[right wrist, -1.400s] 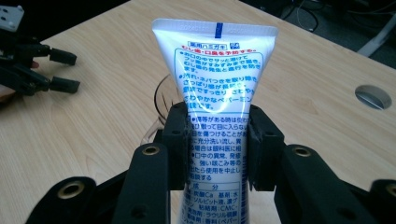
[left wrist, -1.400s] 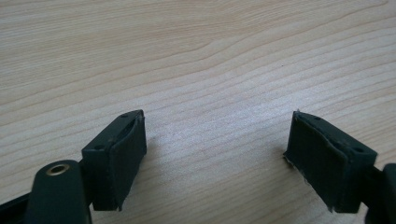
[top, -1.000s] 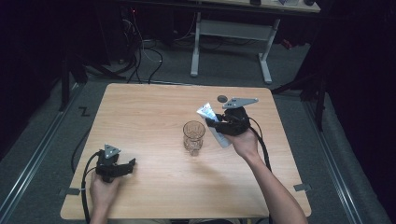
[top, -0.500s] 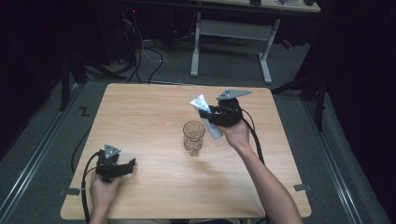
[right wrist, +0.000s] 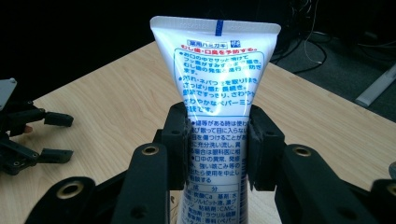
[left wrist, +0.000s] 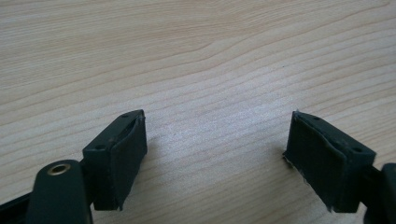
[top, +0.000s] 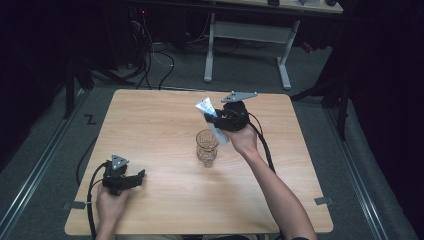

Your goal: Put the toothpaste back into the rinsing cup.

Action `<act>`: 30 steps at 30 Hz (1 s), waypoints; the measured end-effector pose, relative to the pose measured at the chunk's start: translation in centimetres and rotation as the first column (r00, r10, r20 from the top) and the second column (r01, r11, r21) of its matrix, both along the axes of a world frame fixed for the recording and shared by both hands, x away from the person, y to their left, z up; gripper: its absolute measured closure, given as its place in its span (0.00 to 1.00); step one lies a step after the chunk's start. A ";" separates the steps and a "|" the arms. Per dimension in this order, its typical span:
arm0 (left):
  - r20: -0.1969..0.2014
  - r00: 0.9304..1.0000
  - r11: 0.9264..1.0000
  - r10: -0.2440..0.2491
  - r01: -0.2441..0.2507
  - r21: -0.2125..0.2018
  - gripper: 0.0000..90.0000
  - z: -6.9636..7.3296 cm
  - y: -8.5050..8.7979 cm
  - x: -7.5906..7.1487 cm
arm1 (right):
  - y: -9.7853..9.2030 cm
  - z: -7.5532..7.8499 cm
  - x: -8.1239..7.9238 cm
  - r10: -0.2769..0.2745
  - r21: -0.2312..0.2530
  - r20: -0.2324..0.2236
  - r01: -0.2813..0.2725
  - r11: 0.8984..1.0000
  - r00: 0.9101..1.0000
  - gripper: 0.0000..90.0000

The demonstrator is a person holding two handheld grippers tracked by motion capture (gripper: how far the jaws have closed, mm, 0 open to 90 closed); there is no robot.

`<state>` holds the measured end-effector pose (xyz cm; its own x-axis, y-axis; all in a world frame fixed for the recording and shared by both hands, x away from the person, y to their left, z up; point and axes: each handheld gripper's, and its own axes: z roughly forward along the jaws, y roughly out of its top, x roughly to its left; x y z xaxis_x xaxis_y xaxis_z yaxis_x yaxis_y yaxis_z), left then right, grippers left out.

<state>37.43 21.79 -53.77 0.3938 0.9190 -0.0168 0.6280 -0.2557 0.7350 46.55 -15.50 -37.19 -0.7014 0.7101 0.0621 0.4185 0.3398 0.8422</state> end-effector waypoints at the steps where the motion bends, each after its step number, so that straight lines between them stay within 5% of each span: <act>1: 0.000 1.000 1.000 0.000 0.000 0.000 0.23 0.0 0.0 0.0 | 0.1 -0.1 0.1 0.000 -0.002 -0.003 0.000 1.000 1.000 0.73; 30: 0.001 1.000 1.000 0.005 -0.005 0.001 0.23 0.0 0.0 0.0 | 2.3 -2.3 1.5 0.005 -0.012 -0.012 -0.006 1.000 1.000 0.73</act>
